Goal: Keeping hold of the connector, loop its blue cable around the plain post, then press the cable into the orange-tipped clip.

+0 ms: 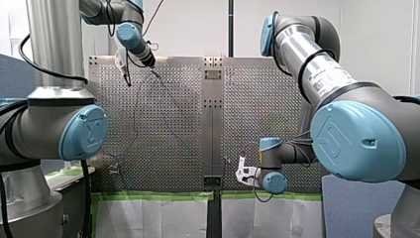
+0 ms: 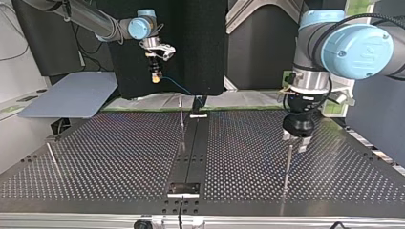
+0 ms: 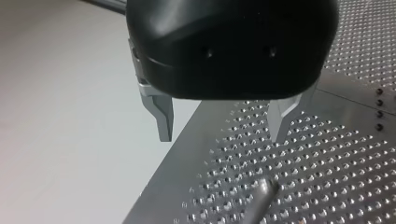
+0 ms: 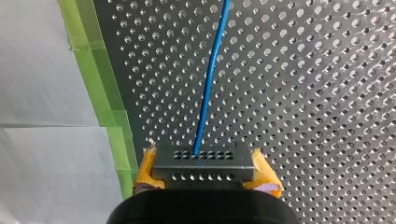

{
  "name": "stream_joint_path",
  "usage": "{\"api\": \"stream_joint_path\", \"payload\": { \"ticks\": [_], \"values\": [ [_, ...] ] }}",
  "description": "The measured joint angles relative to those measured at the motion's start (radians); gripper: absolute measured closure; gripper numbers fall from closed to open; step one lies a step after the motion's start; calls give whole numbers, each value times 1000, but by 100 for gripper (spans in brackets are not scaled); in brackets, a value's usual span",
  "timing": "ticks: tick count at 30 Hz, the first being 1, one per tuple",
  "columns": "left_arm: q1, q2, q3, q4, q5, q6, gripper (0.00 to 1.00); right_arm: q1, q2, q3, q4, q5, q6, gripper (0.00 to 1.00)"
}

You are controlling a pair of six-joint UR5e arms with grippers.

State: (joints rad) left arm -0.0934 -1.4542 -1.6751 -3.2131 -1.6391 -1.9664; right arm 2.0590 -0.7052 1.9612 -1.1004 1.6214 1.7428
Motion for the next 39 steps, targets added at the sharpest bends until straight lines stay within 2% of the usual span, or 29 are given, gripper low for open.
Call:
{"api": "stream_joint_path", "payload": {
  "ticks": [5, 15, 36, 39],
  "values": [
    [-32, -18, 49, -48, -33, 48, 0, 2, 0, 0, -1, 0, 0, 100],
    [-46, -64, 146, -146, -103, 146, 0, 3, 0, 0, -3, 0, 0, 100],
    [-74, -69, 344, -344, -145, 343, 0, 7, 0, 0, -1, 0, 0, 100],
    [-76, -71, 369, -372, -148, 359, 0, 9, 0, 0, 0, 0, 1, 100]
  ]
}}
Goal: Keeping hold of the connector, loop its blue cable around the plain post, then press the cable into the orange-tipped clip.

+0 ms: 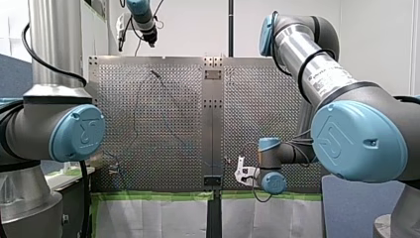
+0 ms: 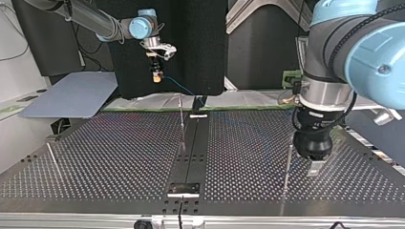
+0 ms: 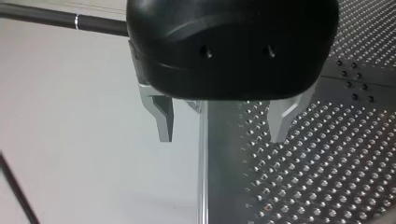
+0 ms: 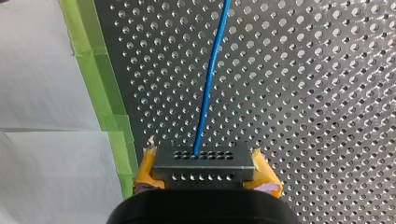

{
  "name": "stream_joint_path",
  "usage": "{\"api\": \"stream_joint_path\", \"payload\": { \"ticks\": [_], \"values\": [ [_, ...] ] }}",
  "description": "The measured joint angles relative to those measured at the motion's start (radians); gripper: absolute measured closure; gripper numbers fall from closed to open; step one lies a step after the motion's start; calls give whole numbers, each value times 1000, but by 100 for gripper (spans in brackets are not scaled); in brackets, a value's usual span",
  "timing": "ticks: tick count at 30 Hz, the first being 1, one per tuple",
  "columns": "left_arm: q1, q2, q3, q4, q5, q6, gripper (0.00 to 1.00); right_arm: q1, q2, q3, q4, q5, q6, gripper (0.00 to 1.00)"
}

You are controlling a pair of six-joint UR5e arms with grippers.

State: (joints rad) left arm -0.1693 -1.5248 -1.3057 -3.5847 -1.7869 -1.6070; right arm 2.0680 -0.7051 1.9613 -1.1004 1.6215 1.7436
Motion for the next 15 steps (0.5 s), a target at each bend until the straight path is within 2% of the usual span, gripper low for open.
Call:
{"api": "stream_joint_path", "payload": {
  "ticks": [15],
  "values": [
    [-17, -41, -20, -137, -3, 10, 0, 4, 0, 0, -2, 0, 1, 100]
  ]
}}
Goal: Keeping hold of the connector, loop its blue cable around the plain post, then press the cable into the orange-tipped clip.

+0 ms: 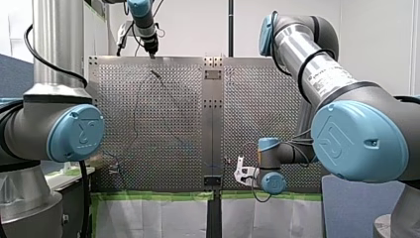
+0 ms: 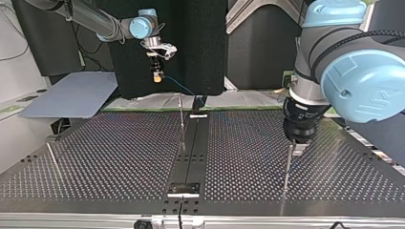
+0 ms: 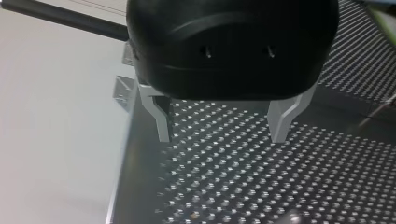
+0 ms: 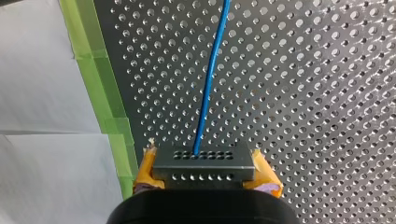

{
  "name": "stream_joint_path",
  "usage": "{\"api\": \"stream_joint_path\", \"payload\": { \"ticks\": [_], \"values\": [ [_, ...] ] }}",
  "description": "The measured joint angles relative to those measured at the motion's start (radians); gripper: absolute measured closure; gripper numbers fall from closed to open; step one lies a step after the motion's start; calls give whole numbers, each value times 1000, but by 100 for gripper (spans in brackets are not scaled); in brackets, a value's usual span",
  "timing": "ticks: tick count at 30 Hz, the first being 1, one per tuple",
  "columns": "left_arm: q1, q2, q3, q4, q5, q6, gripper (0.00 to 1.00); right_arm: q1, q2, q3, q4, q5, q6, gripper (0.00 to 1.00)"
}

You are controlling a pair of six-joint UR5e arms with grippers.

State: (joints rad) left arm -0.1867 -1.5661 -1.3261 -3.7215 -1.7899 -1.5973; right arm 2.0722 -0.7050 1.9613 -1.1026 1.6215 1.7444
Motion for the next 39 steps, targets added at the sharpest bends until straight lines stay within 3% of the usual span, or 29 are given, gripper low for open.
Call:
{"api": "stream_joint_path", "payload": {
  "ticks": [8, 23, 31, 39],
  "values": [
    [-1, 0, 0, -65, -7, 0, 0, 1, 0, 0, 1, 0, 2, 100],
    [-10, 1, -1, -78, -34, -5, 0, 2, 0, 0, 3, 0, 2, 100],
    [-24, 2, -1, -123, -94, 4, 0, 3, 0, 0, 3, 0, 1, 100],
    [-31, 2, 0, -129, -168, 7, 0, 3, 0, 0, 3, 0, 0, 100]
  ]
}}
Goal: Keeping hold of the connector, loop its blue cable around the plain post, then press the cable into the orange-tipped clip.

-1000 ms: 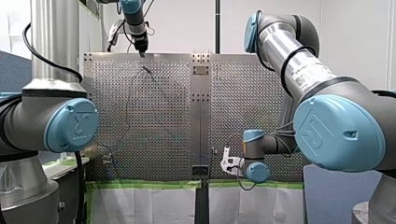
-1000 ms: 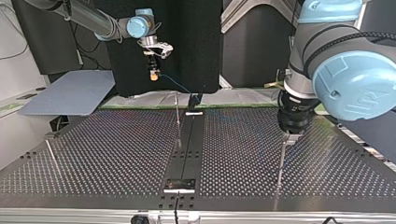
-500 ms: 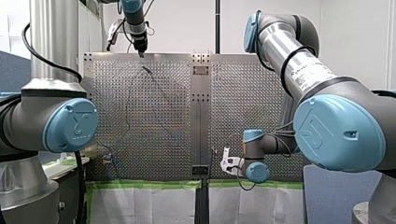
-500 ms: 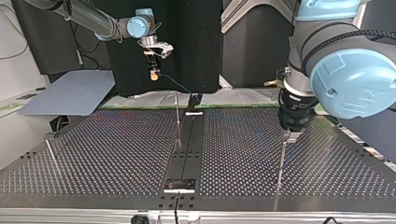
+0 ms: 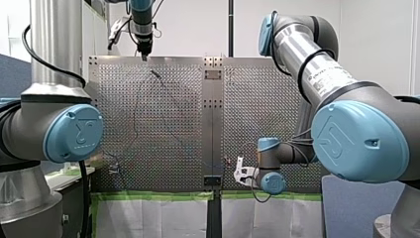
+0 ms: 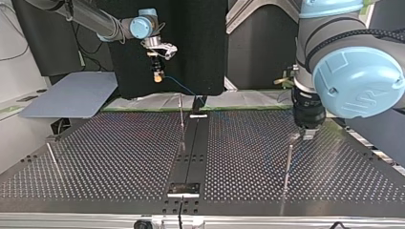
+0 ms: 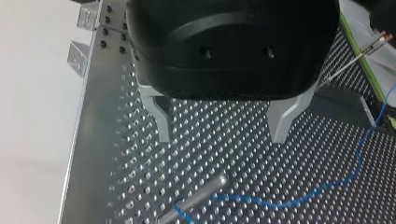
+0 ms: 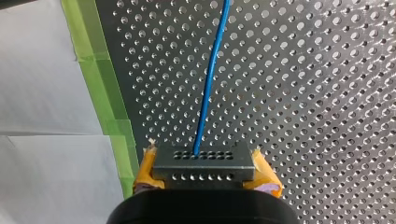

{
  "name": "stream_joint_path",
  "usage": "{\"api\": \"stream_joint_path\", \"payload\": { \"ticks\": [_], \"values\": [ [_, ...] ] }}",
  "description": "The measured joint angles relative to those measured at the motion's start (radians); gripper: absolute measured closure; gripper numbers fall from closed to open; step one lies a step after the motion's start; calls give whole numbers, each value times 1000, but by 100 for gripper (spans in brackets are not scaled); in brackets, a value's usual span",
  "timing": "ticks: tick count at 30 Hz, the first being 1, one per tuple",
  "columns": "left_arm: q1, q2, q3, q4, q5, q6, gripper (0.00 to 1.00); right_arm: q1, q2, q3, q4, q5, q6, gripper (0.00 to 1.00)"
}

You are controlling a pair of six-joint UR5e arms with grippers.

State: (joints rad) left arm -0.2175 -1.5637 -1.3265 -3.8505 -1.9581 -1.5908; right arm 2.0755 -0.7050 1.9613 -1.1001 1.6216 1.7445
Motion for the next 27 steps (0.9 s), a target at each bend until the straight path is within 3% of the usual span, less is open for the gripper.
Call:
{"api": "stream_joint_path", "payload": {
  "ticks": [9, 23, 27],
  "values": [
    [-2, 0, 0, 1, -60, 0, 0, 0, 0, 0, 0, 0, 0, 100],
    [-10, 0, 0, 6, -62, -6, 0, 0, 0, 0, 0, 0, 0, 100],
    [-16, 0, 0, 28, -40, -30, 0, 2, 0, 0, 0, 0, 1, 100]
  ]
}}
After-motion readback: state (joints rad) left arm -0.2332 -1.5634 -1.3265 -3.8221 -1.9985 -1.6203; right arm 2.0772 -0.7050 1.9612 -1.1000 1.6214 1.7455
